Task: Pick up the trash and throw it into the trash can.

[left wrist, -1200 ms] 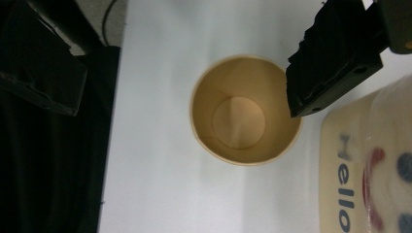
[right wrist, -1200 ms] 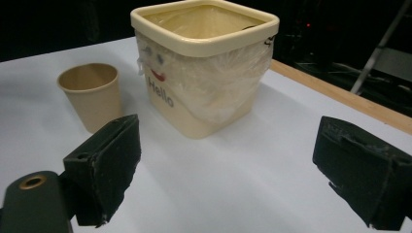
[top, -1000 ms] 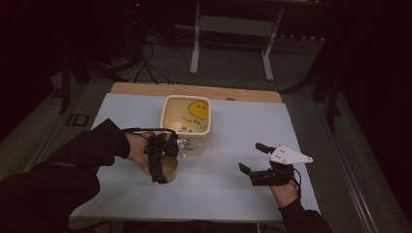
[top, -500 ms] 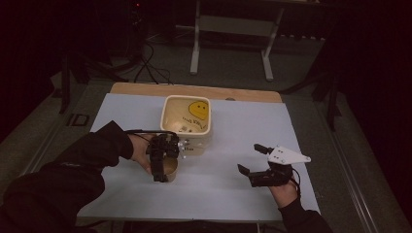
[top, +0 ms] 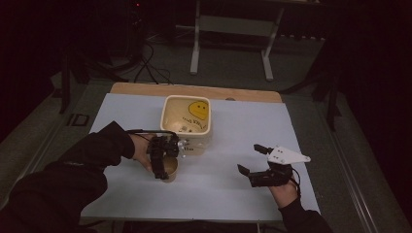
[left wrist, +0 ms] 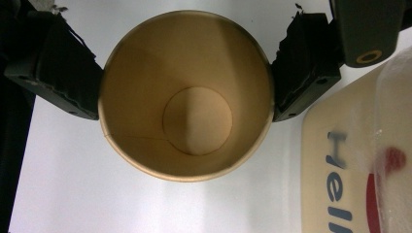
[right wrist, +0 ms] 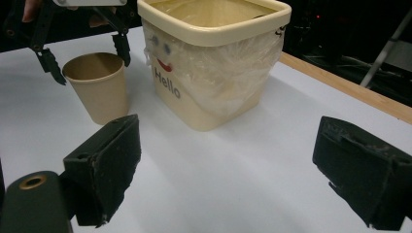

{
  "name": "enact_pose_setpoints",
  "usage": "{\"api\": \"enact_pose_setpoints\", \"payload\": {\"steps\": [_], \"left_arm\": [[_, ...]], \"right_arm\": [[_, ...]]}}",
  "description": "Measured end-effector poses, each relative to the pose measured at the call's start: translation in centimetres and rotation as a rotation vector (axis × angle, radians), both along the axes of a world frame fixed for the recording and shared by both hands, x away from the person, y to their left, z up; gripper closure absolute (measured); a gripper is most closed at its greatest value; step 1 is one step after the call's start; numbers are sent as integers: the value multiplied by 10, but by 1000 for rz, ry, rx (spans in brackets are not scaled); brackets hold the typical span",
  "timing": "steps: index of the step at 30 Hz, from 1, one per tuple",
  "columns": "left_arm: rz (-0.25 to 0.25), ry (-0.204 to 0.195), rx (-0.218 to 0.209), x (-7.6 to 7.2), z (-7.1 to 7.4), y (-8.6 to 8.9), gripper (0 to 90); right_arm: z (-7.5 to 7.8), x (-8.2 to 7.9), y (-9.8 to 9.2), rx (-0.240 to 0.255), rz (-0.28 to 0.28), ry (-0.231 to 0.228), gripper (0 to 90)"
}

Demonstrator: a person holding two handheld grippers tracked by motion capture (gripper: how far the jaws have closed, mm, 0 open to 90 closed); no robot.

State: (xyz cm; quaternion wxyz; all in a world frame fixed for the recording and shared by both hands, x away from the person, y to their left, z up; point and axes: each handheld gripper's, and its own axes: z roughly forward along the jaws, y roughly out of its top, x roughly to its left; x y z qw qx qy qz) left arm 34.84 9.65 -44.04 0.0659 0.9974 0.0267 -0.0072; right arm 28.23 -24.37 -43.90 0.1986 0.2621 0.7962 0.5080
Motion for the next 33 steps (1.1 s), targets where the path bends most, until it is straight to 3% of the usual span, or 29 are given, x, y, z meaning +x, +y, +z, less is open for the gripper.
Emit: {"api": "enact_pose_setpoints", "payload": {"steps": [8, 19, 26, 30, 33], "left_arm": [[-19, -4, 30, -1, -8, -3, 192], [-15, 15, 11, -2, -6, 1, 249], [-11, 24, 6, -4, 0, 3, 253], [-6, 28, -24, -4, 12, 7, 254], [-6, 29, -24, -5, 14, 8, 259]], "right_arm": [[-1, 0, -1, -1, -3, 3, 101], [-1, 0, -2, -1, -7, 4, 101], [-1, 0, -1, -2, -6, 4, 101], [-1, 1, -1, 1, -5, 6, 100], [-1, 1, -1, 1, -6, 7, 101]]}}
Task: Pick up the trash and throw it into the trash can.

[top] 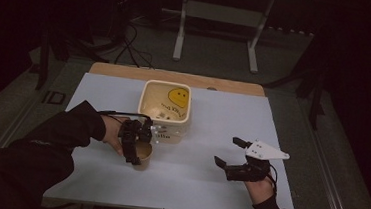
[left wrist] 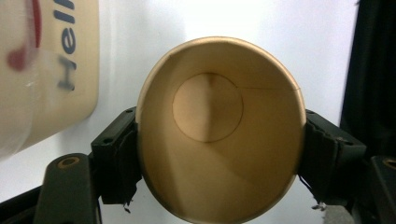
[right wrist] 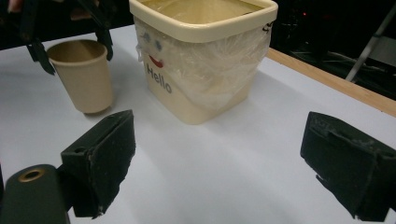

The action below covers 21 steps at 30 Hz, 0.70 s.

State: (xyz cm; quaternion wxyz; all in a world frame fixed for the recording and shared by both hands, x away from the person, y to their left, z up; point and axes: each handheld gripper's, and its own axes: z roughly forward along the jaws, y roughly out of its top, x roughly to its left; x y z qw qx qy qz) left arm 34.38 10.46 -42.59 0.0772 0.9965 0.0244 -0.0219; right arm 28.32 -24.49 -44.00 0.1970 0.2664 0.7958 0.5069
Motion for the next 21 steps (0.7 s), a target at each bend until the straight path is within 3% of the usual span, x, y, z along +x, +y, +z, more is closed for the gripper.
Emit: {"api": "enact_pose_setpoints", "payload": {"steps": [2, 11, 21], "left_arm": [[12, 7, -17, -1, 10, 3, 259], [17, -9, -13, -2, 25, 5, 259], [8, -16, -16, -2, 55, 0, 259]], "right_arm": [[0, 0, 0, -3, 2, -1, 101], [0, 0, 0, 6, -1, 0, 100], [0, 0, -1, 7, 0, 2, 100]]}}
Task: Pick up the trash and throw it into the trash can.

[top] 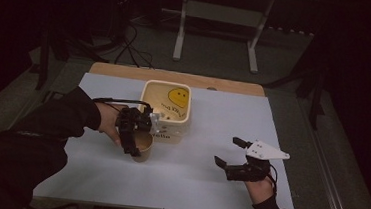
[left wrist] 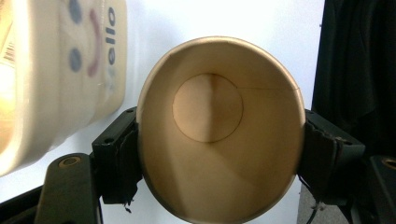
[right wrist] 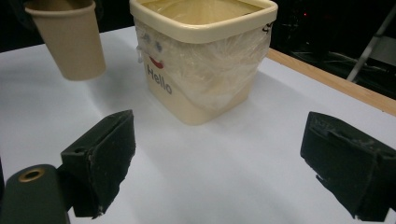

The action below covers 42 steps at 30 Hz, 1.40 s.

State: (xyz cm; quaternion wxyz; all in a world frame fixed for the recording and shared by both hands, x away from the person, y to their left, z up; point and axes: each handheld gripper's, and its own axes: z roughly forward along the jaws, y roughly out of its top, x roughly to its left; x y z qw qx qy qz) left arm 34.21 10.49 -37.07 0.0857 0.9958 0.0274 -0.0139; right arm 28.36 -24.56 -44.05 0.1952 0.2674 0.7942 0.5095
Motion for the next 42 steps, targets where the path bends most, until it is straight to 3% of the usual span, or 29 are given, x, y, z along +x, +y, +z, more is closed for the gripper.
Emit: {"api": "enact_pose_setpoints", "payload": {"steps": [4, 13, 22, 25, 27, 42], "left_arm": [[-12, -15, 2, 0, 7, -1, 260], [-17, 0, 15, 2, 19, -2, 265], [-34, -13, 26, 7, 42, -7, 269], [-39, 1, 4, 7, 49, -11, 270], [-41, -4, 12, 7, 52, -14, 276], [-48, -42, 21, 28, 81, -26, 280]], "right_arm": [[0, 1, -1, 4, 1, 5, 100], [-1, 1, -1, 2, 3, 4, 100], [-2, 2, 0, 0, 1, 7, 100], [-2, 2, 0, 0, 2, 11, 101], [-2, 2, -1, 1, 2, 10, 101], [-2, 2, -1, -1, 5, 11, 100]]}}
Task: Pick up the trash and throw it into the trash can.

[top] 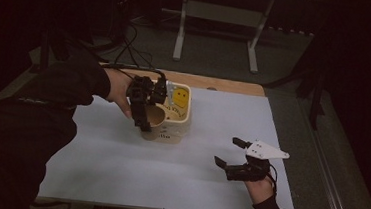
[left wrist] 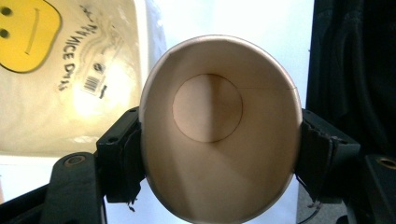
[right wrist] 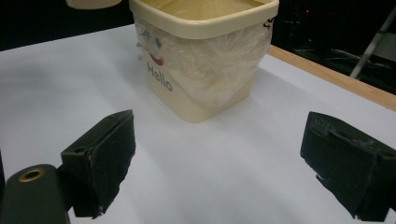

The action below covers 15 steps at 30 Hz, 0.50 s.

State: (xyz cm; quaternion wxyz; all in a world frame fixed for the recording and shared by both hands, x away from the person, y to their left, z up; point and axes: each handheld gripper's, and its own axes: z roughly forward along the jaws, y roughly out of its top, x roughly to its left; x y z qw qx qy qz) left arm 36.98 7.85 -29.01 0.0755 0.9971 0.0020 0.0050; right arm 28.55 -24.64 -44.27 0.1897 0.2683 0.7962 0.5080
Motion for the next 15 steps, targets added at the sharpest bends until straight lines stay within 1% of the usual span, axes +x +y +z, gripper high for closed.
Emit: {"api": "enact_pose_setpoints", "payload": {"steps": [3, 4, 8, 11, 12, 13, 14, 15], "left_arm": [[1, -2, -2, 2, 1, -1, 280], [4, -12, 3, 8, 5, -3, 280], [-1, -24, -9, 15, 11, -6, 280], [-1, -34, -9, 22, 16, -9, 280], [-1, -34, -9, 22, 16, -9, 280], [4, -43, -9, 25, 17, -10, 280], [4, -43, -9, 25, 17, -10, 280], [-1, -41, -5, 30, 19, -12, 280]], "right_arm": [[0, 0, 0, 0, 0, -1, 101], [0, 0, 0, -1, 0, 0, 101], [-1, 0, 0, 1, 1, 2, 101], [-1, 0, 0, 1, 1, 2, 101], [-1, 0, 0, 1, 1, 2, 101], [-1, 1, 0, 2, 2, 4, 101], [-1, 1, -1, 3, 1, 5, 101], [-1, 1, -1, 3, 1, 5, 101]]}}
